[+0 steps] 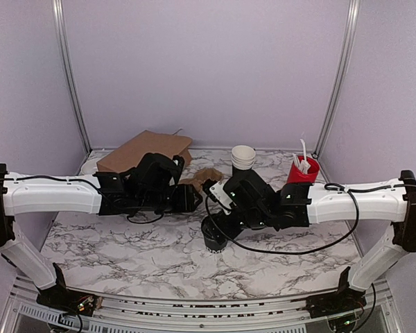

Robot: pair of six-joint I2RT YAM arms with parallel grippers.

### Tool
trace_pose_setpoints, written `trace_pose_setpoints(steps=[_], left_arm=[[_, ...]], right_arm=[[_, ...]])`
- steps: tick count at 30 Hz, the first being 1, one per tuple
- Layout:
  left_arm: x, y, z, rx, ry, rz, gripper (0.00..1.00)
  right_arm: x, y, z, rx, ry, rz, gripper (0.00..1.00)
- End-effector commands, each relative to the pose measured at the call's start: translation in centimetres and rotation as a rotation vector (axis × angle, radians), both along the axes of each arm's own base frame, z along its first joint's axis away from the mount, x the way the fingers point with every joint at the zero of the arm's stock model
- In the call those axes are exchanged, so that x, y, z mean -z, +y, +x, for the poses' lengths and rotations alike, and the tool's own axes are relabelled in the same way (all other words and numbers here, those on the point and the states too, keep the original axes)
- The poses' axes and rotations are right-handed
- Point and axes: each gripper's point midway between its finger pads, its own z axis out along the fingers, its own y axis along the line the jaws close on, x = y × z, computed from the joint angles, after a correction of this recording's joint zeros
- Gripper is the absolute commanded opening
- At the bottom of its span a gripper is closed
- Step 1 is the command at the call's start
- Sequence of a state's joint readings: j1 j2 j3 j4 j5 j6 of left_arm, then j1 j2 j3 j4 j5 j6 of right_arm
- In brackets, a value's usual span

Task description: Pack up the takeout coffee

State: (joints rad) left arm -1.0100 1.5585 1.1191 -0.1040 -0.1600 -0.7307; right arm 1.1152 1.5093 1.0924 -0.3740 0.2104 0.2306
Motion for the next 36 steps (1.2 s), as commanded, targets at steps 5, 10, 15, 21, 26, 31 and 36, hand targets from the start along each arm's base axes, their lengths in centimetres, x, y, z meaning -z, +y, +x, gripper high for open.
trace_pose_setpoints(steps=[5, 10, 15, 21, 26, 31, 36], left_arm=[[0.1, 2.2, 0.2, -0.040, 0.011, -0.003, 0.52], [0.3, 2.5, 0.1, -0.044, 0.016, -0.004, 0.52], [0.3, 2.5, 0.1, -0.045, 0.019, -0.009, 0.52], [0.6, 2.5, 0.0, -0.045, 0.025, -0.013, 0.52], [0.6, 2.4, 0.0, -0.044, 0.028, -0.017, 0.52], [0.6, 2.4, 0.0, -0.044, 0.028, -0.017, 0.52], [0.6, 2.4, 0.0, -0.046, 0.027, -0.017, 0.52]], right_arm=[[0.0, 0.9, 0.7, 0.021, 0.006, -0.016, 0.92], [0.7, 0.8, 1.1, 0.041, 0.017, -0.026, 0.85], [1.3, 0.7, 1.3, 0.046, 0.032, -0.026, 0.78], [2.0, 0.7, 1.3, 0.050, 0.040, -0.038, 0.78], [2.3, 0.7, 1.3, 0.055, 0.043, -0.040, 0.75], [1.7, 0.5, 1.5, 0.072, 0.031, -0.034, 0.64], [0.4, -0.1, 1.8, 0.100, 0.007, -0.017, 0.60]])
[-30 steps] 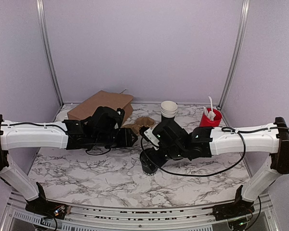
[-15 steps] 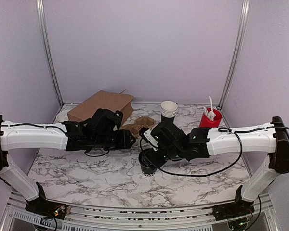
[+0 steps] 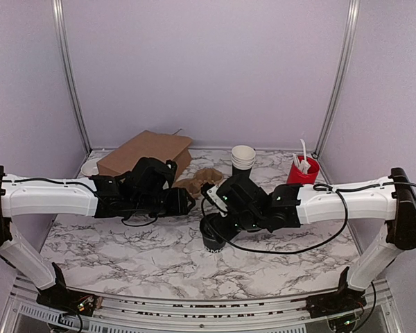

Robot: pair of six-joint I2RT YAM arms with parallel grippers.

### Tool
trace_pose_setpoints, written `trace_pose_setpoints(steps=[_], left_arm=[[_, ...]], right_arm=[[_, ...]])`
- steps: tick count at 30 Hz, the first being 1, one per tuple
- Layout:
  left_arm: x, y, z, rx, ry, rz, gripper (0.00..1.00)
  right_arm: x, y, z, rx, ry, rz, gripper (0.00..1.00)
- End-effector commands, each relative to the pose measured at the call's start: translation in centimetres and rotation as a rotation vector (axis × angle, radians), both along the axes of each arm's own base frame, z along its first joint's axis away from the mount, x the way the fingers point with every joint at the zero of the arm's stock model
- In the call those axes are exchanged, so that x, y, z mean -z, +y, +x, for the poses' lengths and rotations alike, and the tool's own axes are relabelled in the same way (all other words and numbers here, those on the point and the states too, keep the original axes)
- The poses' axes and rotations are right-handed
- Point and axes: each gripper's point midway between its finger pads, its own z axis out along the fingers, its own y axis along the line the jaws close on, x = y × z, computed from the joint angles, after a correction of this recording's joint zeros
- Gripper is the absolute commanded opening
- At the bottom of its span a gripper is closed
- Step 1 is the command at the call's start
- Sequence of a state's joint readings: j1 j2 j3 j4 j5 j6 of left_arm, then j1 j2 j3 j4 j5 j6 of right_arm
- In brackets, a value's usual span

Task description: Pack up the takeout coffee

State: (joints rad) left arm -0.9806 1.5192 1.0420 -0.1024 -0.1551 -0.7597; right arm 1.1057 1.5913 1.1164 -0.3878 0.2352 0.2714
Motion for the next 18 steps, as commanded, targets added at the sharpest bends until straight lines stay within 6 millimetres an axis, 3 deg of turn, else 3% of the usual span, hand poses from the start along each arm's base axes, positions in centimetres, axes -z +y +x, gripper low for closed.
trace_pose_setpoints(steps=[1, 5, 10, 14, 18], left_arm=[[-1.0, 0.2, 0.0, -0.003, -0.012, -0.029, 0.52], [-1.0, 0.1, 0.0, -0.002, -0.012, -0.029, 0.52], [-1.0, 0.1, 0.0, -0.001, -0.011, -0.028, 0.52], [-1.1, -0.1, 0.1, 0.004, -0.013, -0.031, 0.52], [-1.2, -0.6, 0.3, 0.014, -0.015, -0.032, 0.52]], right_arm=[[-2.4, -0.3, 0.9, 0.051, -0.035, 0.039, 0.59], [-3.4, -1.4, 1.2, 0.089, -0.060, 0.041, 0.58], [-4.1, -4.3, 1.7, 0.162, -0.071, 0.044, 0.58], [-4.0, -8.4, 2.0, 0.263, -0.067, 0.032, 0.58], [-2.9, -14.3, 2.3, 0.405, -0.049, 0.009, 0.58]])
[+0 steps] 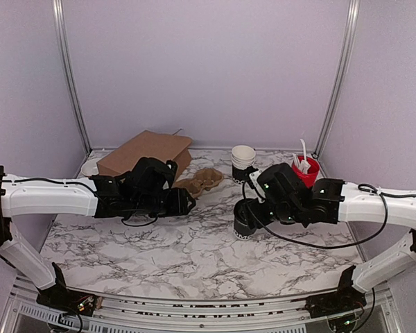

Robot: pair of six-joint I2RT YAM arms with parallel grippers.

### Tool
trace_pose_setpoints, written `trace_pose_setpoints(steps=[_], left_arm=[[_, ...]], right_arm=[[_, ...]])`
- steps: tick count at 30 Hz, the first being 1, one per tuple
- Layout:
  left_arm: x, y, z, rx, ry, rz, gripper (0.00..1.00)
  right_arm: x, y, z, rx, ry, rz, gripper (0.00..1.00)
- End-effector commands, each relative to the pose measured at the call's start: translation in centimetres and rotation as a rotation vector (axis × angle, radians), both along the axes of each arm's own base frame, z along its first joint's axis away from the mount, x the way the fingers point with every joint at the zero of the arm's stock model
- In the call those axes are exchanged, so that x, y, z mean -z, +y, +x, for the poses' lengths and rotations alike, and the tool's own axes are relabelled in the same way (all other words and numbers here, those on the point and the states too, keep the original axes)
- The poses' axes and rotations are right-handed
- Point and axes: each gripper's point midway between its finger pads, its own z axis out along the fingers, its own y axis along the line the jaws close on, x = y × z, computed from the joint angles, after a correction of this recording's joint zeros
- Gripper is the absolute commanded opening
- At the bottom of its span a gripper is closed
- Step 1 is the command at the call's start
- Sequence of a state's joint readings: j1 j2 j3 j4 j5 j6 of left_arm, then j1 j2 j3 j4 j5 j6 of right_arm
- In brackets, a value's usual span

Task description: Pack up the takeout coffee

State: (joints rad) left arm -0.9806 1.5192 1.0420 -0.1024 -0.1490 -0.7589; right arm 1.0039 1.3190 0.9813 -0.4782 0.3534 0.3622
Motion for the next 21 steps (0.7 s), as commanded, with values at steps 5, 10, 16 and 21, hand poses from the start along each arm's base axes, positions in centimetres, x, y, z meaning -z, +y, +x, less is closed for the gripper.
trace_pose_setpoints(steps=[5, 10, 16, 21], left_arm=[[-1.2, -1.1, 0.7, 0.023, -0.014, -0.030, 0.52], [-1.2, -1.4, 0.7, 0.033, -0.012, -0.031, 0.52], [-1.5, -0.8, 0.5, 0.027, -0.019, -0.032, 0.52], [-1.6, -0.3, 0.4, 0.019, -0.022, -0.029, 0.52]], right_arm=[[2.9, -13.4, 1.1, 0.364, 0.047, -0.047, 0.58], [2.5, -16.7, 2.5, 0.488, 0.029, -0.025, 0.57], [4.2, -18.2, 3.3, 0.543, 0.075, -0.040, 0.57], [3.4, -18.4, 3.1, 0.550, 0.056, -0.015, 0.69]])
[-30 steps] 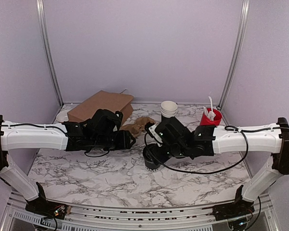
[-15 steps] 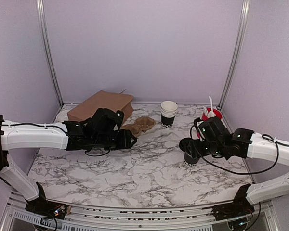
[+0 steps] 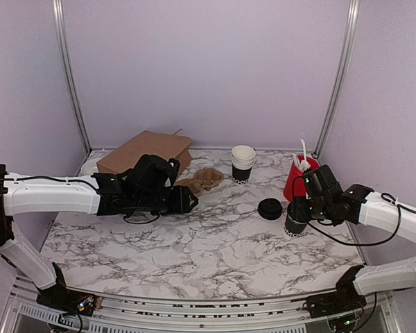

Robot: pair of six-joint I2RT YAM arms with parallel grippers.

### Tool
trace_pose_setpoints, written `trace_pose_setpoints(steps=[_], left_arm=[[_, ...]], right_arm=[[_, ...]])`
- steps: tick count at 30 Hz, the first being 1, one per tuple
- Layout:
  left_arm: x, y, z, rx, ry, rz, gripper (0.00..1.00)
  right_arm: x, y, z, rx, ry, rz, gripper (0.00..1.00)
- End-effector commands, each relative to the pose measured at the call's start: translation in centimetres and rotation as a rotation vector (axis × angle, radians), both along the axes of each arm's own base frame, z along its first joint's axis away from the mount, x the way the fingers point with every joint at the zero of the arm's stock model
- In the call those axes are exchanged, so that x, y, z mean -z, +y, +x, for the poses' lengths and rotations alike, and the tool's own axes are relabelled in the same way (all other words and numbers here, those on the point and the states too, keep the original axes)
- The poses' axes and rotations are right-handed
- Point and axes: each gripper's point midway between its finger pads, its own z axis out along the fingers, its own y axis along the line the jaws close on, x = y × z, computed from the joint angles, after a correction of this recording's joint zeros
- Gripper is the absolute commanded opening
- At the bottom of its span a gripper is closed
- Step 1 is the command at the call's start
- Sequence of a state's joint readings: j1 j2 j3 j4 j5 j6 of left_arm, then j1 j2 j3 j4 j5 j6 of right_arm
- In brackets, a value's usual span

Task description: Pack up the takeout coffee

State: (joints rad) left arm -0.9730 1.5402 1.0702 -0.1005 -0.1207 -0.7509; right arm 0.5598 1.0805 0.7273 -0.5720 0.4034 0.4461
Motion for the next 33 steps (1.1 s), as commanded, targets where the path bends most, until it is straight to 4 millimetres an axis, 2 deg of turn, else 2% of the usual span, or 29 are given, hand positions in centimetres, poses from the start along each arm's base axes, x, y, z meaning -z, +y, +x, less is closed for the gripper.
trace_pose_setpoints(steps=[1, 7, 11, 33], left_arm=[[-1.3, 0.5, 0.1, -0.002, -0.026, -0.016, 0.52], [-1.5, 0.5, 0.1, -0.006, -0.025, -0.022, 0.52], [-1.5, 0.4, 0.1, -0.002, -0.026, -0.024, 0.52], [-2.0, 1.0, 0.4, -0.020, -0.033, -0.031, 0.52]], right_arm=[[-0.9, -0.2, 0.0, 0.018, -0.024, 0.031, 0.72], [-1.9, -0.5, -0.1, 0.030, -0.040, 0.033, 0.86], [-2.2, -0.6, -0.1, 0.036, -0.042, 0.036, 0.90], [-8.9, -0.2, -1.0, -0.038, -0.202, 0.140, 0.93]])
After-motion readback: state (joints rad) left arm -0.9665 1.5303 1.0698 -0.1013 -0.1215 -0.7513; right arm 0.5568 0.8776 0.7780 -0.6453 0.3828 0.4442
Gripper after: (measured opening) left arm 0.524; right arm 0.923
